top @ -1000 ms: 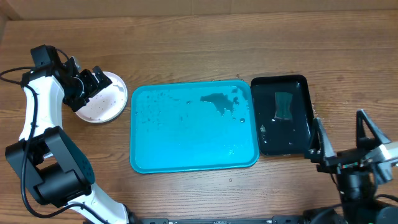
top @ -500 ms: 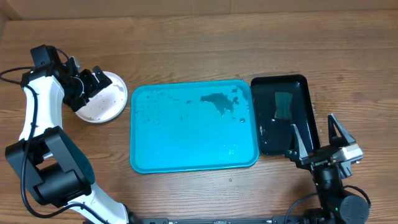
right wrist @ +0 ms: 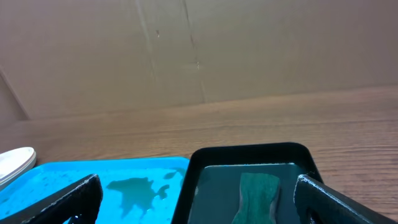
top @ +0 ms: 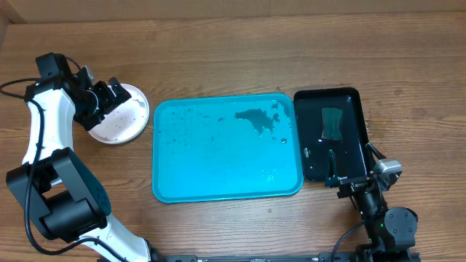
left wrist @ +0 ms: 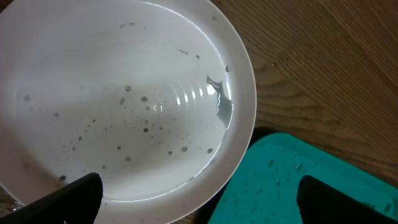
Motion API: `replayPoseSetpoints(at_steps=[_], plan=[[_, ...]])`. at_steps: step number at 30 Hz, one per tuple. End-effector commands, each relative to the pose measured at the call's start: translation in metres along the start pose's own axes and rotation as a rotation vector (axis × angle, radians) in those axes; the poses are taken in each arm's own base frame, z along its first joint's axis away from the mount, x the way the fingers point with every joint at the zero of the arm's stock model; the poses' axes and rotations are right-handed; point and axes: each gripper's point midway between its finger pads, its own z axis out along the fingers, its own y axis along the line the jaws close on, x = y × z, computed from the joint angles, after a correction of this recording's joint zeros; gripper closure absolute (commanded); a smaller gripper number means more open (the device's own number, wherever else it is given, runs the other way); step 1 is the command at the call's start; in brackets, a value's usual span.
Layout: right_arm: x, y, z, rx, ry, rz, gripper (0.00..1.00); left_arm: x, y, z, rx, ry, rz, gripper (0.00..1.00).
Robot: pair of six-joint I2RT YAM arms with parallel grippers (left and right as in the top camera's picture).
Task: Clean dirty plates on tray and stack at the side
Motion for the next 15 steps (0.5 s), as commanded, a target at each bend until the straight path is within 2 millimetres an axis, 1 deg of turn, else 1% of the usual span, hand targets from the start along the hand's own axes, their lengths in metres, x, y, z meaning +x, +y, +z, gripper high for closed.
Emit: replayPoseSetpoints(at_steps=[1, 4, 6, 8, 11, 13, 15], plan=[[0.001, -0.003, 0.000, 0.015, -0.009, -0.001, 0.00, 0.001, -0.001, 0.001, 0.006, 0.004, 0.029, 0.00], [0.000, -0.004, 0.000, 0.021, -0.013, -0.002, 0.00, 0.001, -0.001, 0.001, 0.006, 0.004, 0.030, 0.00], [-0.004, -0.006, 0.000, 0.030, -0.031, -0.017, 0.00, 0.001, -0.001, 0.001, 0.006, 0.004, 0.029, 0.00], [-0.005, -0.002, 0.000, 0.010, -0.030, -0.102, 0.00, 0.001, -0.001, 0.001, 0.006, 0.004, 0.029, 0.00], [0.001, 0.005, 0.000, -0.034, -0.011, -0.276, 0.00, 0.001, -0.001, 0.001, 0.006, 0.004, 0.029, 0.00], [0.001, 0.005, 0.000, -0.033, -0.011, -0.331, 0.00, 0.001, -0.001, 0.001, 0.006, 0.004, 0.029, 0.00], [0.001, 0.005, 0.000, -0.033, -0.011, -0.340, 0.00, 0.001, -0.001, 0.001, 0.006, 0.004, 0.029, 0.00]])
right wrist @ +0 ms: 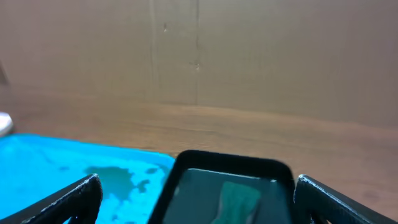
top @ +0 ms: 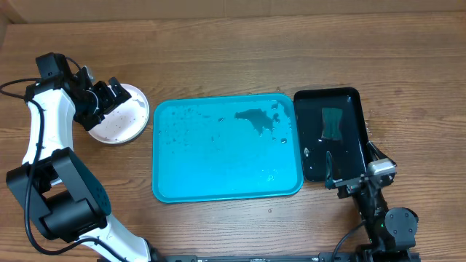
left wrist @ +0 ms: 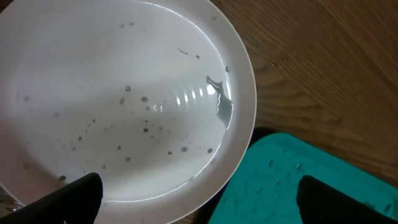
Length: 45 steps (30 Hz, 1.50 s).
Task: Clean dirty plates on tray and stack at the side
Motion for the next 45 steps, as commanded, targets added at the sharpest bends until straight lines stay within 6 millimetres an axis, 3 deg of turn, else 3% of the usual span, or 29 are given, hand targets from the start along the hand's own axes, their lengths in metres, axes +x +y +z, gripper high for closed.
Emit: replayPoseSetpoints(at_steps=[1, 35, 39, 45], plan=[[0.002, 0.002, 0.000, -0.012, -0.003, -0.115, 0.00, 0.001, -0.001, 0.001, 0.006, 0.004, 0.029, 0.00], [0.002, 0.003, 0.000, -0.015, -0.003, -0.115, 0.00, 0.002, -0.002, 0.002, -0.002, 0.005, 0.037, 0.00], [0.002, 0.003, 0.000, -0.015, -0.003, -0.115, 0.00, 0.001, -0.029, -0.021, -0.020, -0.062, 0.115, 0.00], [0.002, 0.003, 0.000, -0.015, -0.003, -0.115, 0.00, 0.014, -0.103, -0.098, -0.003, -0.267, 0.307, 0.00]])
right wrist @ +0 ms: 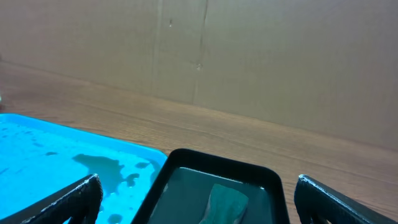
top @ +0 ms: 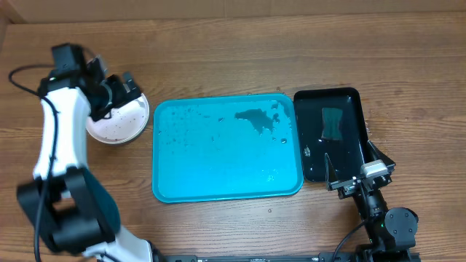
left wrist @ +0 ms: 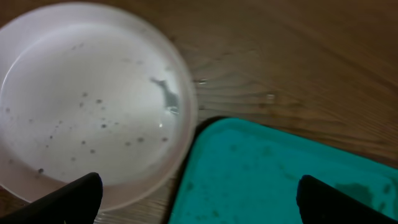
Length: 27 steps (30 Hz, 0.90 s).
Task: Clean dirty plates on tray and stack at the side
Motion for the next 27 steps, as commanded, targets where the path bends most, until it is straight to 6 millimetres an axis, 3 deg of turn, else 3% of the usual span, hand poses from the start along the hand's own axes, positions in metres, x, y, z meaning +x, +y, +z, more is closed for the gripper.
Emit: replayPoseSetpoints(at_steps=[1, 5, 8, 10, 15, 20, 27], plan=[[0.002, 0.001, 0.000, -0.004, -0.003, -0.004, 0.00, -0.007, -0.063, -0.087, 0.047, -0.224, 0.182, 0.00], [0.002, 0.001, 0.000, -0.004, -0.003, -0.004, 0.00, 0.011, -0.111, -0.152, 0.148, -0.359, 0.291, 0.00], [0.002, 0.001, 0.000, -0.003, -0.003, -0.004, 0.00, 0.027, -0.132, -0.197, 0.216, -0.453, 0.349, 0.00], [0.002, 0.001, 0.000, -0.004, -0.003, -0.004, 0.00, 0.037, -0.139, -0.225, 0.254, -0.512, 0.374, 0.00], [0.002, 0.001, 0.000, -0.004, -0.003, -0.004, 0.00, 0.052, -0.138, -0.272, 0.296, -0.623, 0.389, 0.00], [0.002, 0.001, 0.000, -0.004, -0.003, -0.004, 0.00, 0.078, -0.125, -0.287, 0.286, -0.613, 0.387, 0.00], [0.002, 0.001, 0.000, -0.004, -0.003, -0.004, 0.00, 0.124, -0.088, -0.280, 0.195, -0.508, 0.358, 0.00]])
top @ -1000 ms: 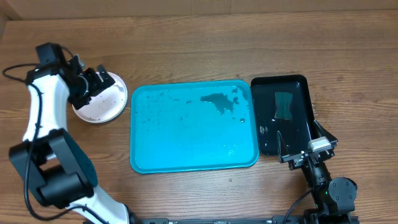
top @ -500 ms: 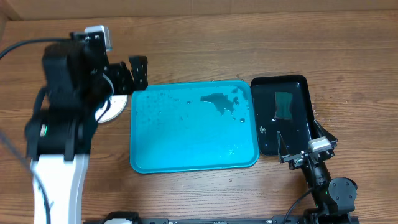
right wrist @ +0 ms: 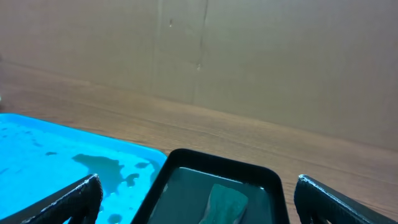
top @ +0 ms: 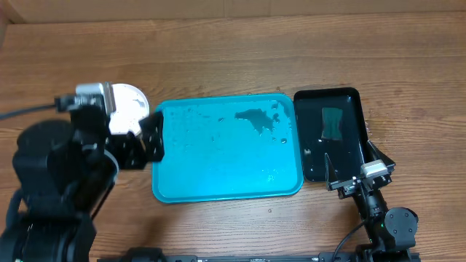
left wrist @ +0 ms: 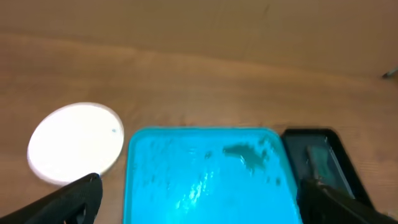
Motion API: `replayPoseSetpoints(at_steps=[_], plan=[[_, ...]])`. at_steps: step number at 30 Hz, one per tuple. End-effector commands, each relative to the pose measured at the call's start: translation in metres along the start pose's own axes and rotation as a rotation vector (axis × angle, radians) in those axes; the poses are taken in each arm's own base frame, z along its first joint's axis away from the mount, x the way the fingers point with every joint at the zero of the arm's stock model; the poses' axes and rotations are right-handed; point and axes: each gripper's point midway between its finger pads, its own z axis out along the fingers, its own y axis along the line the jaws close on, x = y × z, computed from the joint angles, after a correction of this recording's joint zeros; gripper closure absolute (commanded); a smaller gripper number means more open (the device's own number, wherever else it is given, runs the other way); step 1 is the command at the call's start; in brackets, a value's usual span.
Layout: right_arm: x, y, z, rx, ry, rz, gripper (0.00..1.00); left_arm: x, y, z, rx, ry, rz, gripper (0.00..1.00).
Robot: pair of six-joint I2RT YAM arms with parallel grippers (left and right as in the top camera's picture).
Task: Clean dirty plates on tray and stack at the side
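Note:
A white plate (top: 129, 104) (left wrist: 76, 143) lies on the wooden table left of the wet blue tray (top: 218, 160) (left wrist: 205, 180) (right wrist: 56, 162), which holds no plates. My left gripper (top: 142, 144) (left wrist: 199, 211) hangs high above the tray's left edge, open and empty. The left arm hides part of the plate in the overhead view. At the front right, my right gripper (top: 352, 164) (right wrist: 199, 208) stands open and empty by the black tray's near end.
The black tray (top: 352, 109) (right wrist: 186, 162) (left wrist: 298, 134) right of the blue one holds water and a green sponge (top: 333, 122) (right wrist: 227, 200). A dark puddle (top: 255, 118) and droplets sit on the blue tray. A cardboard wall (right wrist: 199, 43) backs the table.
My left gripper was low over the plate's right rim; now it is much higher and farther back, with the plate, the blue tray and the black tray all in its view. The right arm has not moved.
At the two oldest moments my left gripper hung open close above the speckled plate beside the tray, while the right gripper turned a little between them. Then the left gripper stood higher by the plate's right rim. Now it is far above the table, still open.

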Motion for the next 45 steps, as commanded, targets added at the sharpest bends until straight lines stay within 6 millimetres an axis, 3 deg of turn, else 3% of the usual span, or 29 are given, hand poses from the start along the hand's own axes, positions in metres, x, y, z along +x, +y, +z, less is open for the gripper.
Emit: replayPoseSetpoints(at_steps=[1, 5, 10, 17, 23, 28, 45], plan=[[0.002, 0.001, 0.000, -0.004, -0.003, -0.003, 0.00, 0.017, 0.007, -0.008, -0.031, 0.008, 0.011, 0.00], [0.002, 0.001, 0.000, -0.004, -0.003, -0.004, 0.00, 0.041, 0.013, -0.004, -0.029, -0.004, 0.012, 0.00], [0.002, 0.001, 0.000, -0.003, -0.003, -0.003, 0.00, 0.054, 0.017, 0.003, -0.004, -0.122, 0.016, 0.00], [0.002, 0.001, 0.000, -0.004, -0.003, -0.004, 0.00, 0.048, 0.016, 0.002, 0.062, -0.444, 0.056, 0.00], [0.002, 0.001, 0.000, -0.004, -0.003, -0.003, 0.00, 0.037, 0.023, -0.012, 0.095, -0.795, 0.057, 0.00], [0.002, 0.001, 0.000, -0.004, -0.003, -0.003, 0.00, 0.044, 0.028, -0.014, 0.137, -0.985, 0.055, 0.00], [0.002, 0.001, 0.000, -0.003, -0.003, -0.004, 0.00, 0.104, 0.057, 0.064, 0.113, -0.826, -0.040, 0.00]])
